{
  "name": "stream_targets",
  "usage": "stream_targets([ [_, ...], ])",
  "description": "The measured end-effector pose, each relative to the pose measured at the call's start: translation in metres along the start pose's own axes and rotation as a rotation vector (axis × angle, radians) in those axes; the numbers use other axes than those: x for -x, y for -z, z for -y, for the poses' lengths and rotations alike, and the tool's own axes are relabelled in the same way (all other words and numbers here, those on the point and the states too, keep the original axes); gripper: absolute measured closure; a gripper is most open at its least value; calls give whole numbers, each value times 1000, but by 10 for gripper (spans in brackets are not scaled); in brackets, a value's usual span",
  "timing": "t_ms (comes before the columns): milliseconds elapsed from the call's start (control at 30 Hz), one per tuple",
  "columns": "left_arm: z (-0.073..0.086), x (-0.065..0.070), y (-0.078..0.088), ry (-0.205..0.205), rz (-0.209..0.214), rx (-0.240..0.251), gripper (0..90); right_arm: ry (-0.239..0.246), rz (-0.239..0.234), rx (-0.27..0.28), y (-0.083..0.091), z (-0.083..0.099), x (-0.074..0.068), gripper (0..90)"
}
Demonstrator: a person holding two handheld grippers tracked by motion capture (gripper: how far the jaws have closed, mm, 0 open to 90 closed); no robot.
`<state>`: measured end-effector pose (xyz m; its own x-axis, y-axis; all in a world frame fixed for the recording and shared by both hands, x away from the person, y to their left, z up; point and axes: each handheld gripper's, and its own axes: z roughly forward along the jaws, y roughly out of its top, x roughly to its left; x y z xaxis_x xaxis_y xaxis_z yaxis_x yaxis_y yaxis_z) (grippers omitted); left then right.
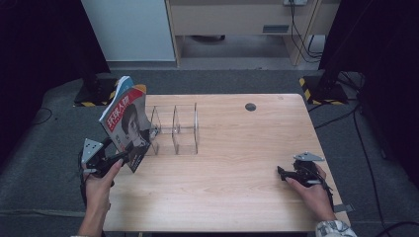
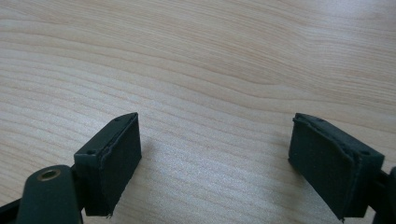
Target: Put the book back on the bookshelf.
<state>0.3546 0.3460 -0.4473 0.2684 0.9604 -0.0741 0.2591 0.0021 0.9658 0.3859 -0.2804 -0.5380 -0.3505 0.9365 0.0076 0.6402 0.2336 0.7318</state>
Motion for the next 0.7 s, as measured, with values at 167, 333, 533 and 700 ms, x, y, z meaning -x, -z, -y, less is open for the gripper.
stream_targets([
  [167,9,2,1,2,0,-26,100,1,0,0,0,0,0,169],
  [333,11,3,3,5,3,-29,98,0,-1,-1,0,0,0,168],
  [533,15,5,5,-4,1,-48,96,0,-2,-1,0,0,0,168],
  [700,20,8,8,-16,16,-72,94,0,-2,-1,0,0,0,168],
])
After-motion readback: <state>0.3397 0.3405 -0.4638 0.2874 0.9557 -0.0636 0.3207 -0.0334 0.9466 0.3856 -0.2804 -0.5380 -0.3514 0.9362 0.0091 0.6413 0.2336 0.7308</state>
